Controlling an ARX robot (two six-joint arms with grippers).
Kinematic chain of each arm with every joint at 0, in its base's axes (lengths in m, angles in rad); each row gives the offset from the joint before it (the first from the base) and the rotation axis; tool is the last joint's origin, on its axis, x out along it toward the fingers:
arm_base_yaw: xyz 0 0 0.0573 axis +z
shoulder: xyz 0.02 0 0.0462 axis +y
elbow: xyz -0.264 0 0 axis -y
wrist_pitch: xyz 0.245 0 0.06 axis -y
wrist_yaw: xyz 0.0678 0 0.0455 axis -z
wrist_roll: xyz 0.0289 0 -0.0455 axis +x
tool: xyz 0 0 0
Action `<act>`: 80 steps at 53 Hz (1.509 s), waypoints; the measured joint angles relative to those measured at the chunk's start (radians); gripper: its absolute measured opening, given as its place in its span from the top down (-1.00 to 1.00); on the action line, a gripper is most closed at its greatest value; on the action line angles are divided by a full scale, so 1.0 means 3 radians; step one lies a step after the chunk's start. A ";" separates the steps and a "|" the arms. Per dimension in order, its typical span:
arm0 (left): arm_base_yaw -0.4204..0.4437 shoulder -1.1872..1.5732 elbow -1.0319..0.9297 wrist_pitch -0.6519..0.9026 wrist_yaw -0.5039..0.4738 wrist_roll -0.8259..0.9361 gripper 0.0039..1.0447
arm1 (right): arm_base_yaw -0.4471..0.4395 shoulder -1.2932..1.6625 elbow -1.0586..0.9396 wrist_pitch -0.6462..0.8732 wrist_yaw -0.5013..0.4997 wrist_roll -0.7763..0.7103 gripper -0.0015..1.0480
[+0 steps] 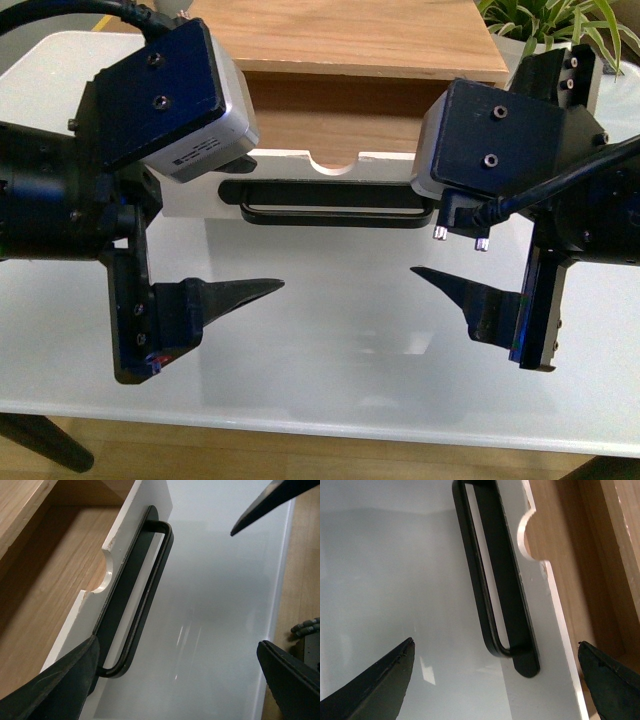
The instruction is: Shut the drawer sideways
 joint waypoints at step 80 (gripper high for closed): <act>-0.0076 0.0954 0.0991 -0.0712 0.0201 0.0268 -0.84 | 0.0027 0.0776 0.0526 -0.0281 -0.0163 -0.0481 -0.83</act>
